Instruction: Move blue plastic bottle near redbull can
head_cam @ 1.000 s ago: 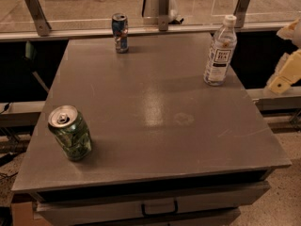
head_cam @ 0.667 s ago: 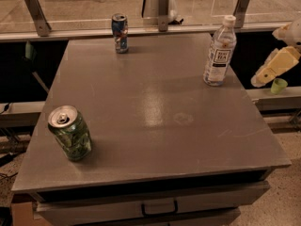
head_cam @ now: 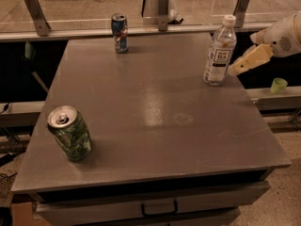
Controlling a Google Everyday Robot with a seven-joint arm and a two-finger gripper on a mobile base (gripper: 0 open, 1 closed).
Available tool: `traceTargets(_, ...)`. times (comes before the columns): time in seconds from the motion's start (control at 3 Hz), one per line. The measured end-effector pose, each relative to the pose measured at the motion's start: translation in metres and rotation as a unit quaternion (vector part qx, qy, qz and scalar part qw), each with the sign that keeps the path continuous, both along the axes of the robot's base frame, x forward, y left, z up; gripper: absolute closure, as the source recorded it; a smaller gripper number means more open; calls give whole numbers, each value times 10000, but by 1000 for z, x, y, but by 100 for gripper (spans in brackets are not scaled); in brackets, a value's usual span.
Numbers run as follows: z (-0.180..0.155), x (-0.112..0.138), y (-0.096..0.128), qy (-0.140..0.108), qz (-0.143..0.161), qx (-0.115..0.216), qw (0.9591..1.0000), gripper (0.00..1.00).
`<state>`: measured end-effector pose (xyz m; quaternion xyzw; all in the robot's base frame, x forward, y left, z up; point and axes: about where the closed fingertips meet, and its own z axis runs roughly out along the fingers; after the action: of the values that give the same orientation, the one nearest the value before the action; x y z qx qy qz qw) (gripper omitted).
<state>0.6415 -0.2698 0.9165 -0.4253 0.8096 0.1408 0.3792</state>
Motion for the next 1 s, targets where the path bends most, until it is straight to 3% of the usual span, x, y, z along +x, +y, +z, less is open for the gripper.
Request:
traceTargets(0.33,0,10,19,-8,199,609,9979,0)
traceTargets(0.67,-5,10,36,86,424,1130,9927,16)
traceTargets(1.0,-6,7,52,110,747,1579,9846,40)
